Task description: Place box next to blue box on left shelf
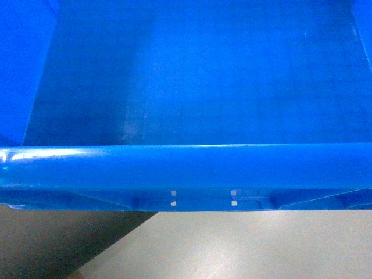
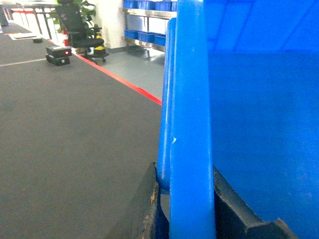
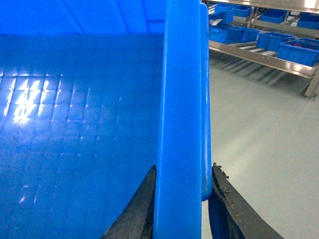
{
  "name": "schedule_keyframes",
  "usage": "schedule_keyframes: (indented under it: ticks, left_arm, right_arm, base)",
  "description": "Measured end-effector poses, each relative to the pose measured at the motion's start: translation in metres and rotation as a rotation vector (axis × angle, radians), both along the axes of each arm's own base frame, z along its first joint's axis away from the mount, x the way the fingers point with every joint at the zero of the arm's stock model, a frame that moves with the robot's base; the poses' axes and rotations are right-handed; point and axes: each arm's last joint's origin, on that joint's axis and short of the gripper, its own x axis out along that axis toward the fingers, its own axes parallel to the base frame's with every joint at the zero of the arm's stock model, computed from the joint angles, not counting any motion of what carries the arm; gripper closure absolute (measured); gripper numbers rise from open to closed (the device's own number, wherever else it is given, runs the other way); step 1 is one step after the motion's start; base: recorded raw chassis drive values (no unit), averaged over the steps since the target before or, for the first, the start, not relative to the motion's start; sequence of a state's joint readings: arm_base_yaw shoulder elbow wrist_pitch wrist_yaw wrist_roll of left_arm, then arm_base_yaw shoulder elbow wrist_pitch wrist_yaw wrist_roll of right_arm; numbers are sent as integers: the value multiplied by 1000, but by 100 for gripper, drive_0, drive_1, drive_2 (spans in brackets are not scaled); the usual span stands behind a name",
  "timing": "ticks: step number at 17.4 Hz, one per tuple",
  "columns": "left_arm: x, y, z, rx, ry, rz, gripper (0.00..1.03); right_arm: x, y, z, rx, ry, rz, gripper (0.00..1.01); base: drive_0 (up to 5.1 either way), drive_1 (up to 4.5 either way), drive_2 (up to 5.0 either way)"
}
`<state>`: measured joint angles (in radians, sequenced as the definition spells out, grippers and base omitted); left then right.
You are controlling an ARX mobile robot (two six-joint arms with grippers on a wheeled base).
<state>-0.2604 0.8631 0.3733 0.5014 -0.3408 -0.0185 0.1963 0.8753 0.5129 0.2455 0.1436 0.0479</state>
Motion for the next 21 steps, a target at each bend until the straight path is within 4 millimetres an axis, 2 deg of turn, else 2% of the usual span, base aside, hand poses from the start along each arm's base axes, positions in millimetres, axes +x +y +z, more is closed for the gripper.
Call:
schedule_keyframes:
  ticks: [21]
  left_arm:
    - [0, 0, 0, 0, 0, 0, 85]
  right_arm:
    - [0, 0, 0, 0, 0, 0, 80]
  base:
    - [-156, -156, -156]
